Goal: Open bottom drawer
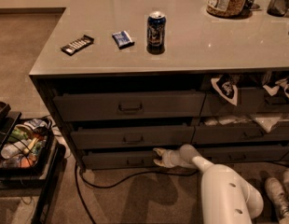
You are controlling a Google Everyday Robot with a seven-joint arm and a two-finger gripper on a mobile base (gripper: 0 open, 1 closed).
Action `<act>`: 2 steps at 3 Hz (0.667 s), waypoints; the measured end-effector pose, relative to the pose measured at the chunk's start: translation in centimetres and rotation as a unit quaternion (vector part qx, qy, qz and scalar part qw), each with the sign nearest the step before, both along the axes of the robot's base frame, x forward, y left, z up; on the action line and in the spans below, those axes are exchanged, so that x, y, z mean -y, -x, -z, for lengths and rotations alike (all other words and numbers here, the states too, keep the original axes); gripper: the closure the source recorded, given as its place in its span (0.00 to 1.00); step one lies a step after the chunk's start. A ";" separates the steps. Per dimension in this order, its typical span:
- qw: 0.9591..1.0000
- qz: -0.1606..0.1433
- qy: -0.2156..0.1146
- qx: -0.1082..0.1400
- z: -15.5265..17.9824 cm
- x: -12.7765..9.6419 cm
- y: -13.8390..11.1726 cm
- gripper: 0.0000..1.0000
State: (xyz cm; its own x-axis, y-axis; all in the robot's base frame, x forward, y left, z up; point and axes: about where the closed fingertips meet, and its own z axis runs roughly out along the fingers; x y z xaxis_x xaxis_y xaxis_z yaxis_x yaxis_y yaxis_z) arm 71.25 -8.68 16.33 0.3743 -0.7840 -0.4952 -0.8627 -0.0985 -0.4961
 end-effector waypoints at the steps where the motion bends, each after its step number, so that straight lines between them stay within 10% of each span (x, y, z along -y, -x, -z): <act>1: 1.000 0.000 0.000 0.000 0.0 0.0 0.0 1.00; 2: 1.000 -0.007 0.006 -0.015 0.2 0.0 0.3 1.00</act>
Offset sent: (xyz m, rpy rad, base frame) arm -0.0420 -0.0052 -0.0042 -0.1016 0.2499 0.1116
